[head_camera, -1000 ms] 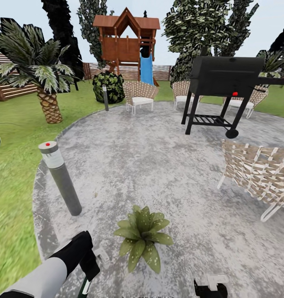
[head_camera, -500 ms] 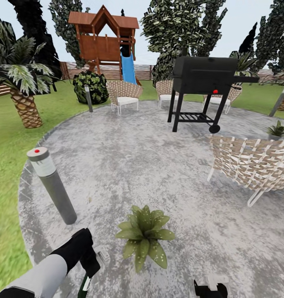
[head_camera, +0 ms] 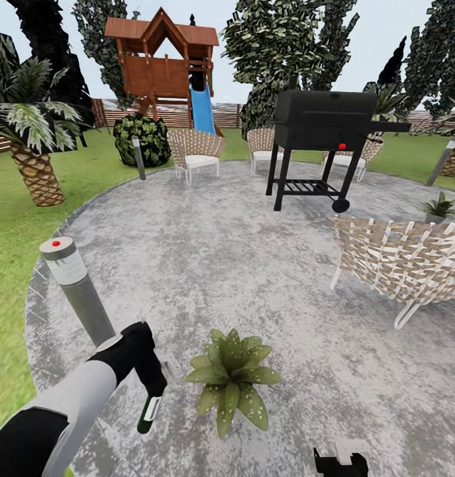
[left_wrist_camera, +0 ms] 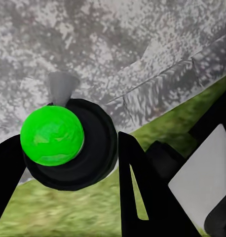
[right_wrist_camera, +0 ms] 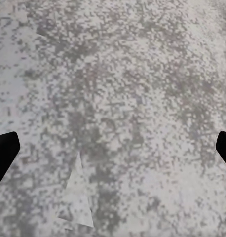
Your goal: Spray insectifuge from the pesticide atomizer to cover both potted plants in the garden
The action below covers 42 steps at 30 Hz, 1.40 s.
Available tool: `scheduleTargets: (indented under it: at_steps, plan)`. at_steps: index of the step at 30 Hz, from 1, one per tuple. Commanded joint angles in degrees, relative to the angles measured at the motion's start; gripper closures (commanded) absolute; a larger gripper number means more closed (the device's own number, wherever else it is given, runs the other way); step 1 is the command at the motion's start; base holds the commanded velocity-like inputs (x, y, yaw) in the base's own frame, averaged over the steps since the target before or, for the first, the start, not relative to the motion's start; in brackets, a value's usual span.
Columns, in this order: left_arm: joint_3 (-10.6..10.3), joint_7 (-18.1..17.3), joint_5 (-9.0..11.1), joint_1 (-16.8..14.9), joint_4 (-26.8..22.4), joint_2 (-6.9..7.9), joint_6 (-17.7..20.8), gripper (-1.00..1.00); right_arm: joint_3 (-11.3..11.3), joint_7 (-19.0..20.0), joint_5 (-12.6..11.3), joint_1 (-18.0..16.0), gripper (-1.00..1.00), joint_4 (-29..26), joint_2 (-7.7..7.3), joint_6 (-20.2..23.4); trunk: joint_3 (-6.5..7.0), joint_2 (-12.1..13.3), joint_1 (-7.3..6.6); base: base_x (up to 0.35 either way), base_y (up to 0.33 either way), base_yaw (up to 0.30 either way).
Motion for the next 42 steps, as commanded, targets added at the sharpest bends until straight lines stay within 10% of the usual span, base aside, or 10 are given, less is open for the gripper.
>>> scheduleTargets:
  at_steps: [1,42]
  plan:
    - [-0.2,-0.4,-0.2,0.0,-0.1,0.02,0.5,1.00,-0.3,-0.1,0.6,-0.1,-1.00,0.1,0.03,-0.2,-0.05,0.0,-0.01,0.000,0.000,0.000]
    - [-0.1,-2.0,-0.2,-0.7,-0.1,-0.51,0.7,1.00,-0.3,-0.1,0.6,-0.1,-1.00,0.1,0.03,-0.2,0.55,0.0,-0.01,-0.037,0.219,-0.208]
